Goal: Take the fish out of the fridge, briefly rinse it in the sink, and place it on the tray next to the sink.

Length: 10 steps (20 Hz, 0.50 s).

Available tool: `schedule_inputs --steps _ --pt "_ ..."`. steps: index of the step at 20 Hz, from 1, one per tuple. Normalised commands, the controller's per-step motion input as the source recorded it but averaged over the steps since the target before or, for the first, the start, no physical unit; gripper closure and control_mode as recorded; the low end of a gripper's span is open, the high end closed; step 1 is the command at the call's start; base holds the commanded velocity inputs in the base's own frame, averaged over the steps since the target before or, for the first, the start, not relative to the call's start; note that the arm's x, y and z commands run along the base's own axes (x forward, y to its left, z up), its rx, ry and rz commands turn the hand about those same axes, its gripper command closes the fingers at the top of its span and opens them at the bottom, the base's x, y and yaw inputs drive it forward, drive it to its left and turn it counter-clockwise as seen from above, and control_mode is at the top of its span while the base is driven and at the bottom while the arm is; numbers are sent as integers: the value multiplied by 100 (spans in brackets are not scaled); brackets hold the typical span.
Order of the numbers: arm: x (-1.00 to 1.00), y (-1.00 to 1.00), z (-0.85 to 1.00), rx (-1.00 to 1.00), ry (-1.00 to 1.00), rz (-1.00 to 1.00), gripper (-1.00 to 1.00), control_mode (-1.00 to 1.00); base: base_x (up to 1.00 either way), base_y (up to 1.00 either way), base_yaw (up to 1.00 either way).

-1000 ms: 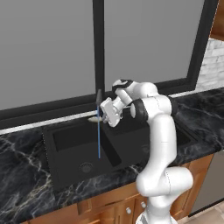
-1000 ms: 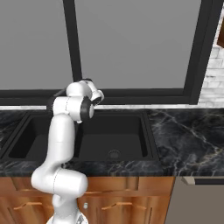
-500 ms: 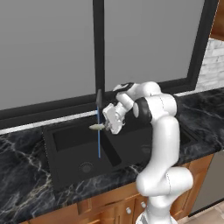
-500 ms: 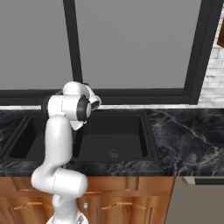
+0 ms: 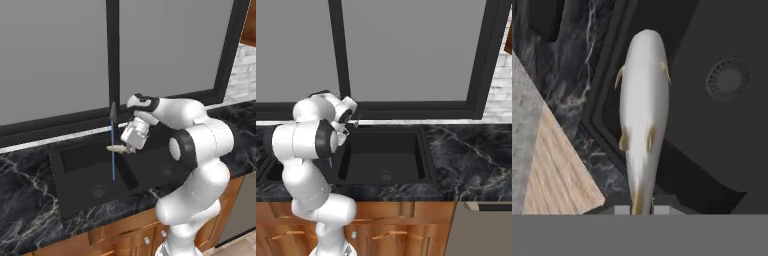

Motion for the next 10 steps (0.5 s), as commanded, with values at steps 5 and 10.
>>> schedule_inputs --steps 5,10 --pt "-100 0 65 -42 -79 0 100 -100 0 0 0" --pt "-100 9 33 -38 -97 0 100 -100 0 0 0"
